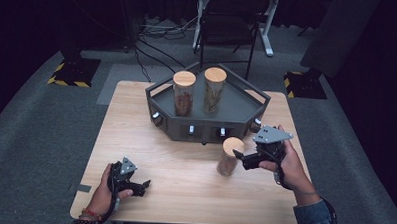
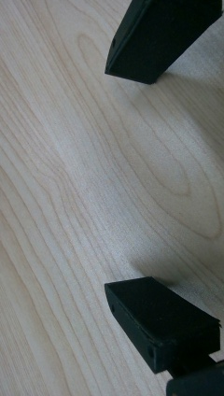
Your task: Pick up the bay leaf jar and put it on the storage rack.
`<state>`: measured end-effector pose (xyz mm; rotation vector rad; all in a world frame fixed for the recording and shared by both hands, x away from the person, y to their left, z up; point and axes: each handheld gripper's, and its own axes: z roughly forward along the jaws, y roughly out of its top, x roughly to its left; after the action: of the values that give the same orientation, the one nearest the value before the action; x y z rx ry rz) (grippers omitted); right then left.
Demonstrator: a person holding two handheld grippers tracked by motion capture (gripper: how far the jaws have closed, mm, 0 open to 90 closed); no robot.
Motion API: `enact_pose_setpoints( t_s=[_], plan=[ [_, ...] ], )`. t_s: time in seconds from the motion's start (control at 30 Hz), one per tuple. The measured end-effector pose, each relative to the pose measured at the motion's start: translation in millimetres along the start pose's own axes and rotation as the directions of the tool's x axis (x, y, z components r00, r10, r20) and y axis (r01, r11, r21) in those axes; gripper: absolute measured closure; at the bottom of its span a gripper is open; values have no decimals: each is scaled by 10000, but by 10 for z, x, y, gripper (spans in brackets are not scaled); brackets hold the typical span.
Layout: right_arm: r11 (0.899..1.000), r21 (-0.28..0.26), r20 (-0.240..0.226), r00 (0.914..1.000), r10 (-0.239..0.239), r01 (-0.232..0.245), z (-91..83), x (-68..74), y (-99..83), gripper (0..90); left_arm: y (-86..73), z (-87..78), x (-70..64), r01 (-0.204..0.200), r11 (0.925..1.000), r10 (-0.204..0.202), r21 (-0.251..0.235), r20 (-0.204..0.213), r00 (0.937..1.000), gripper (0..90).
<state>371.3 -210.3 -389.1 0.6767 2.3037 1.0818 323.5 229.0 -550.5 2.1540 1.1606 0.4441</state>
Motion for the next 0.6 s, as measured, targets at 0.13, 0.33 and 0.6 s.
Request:
enact_pose_setpoints(
  t_s=[0.13,0.33,0.6],
  plan=[
    [10000,59,161,9999,-57,56,-22,30,-91,17,0,0,0,-3,10000,3,-1,0,10000,5],
    [9985,395,460,9982,-396,378,-8,98,-281,17,0,0,0,-1,10000,1,-1,1,10000,5],
    [9979,596,568,9980,-288,254,57,178,-566,17,0,0,0,-2,10000,2,1,0,10000,5]
  ],
)
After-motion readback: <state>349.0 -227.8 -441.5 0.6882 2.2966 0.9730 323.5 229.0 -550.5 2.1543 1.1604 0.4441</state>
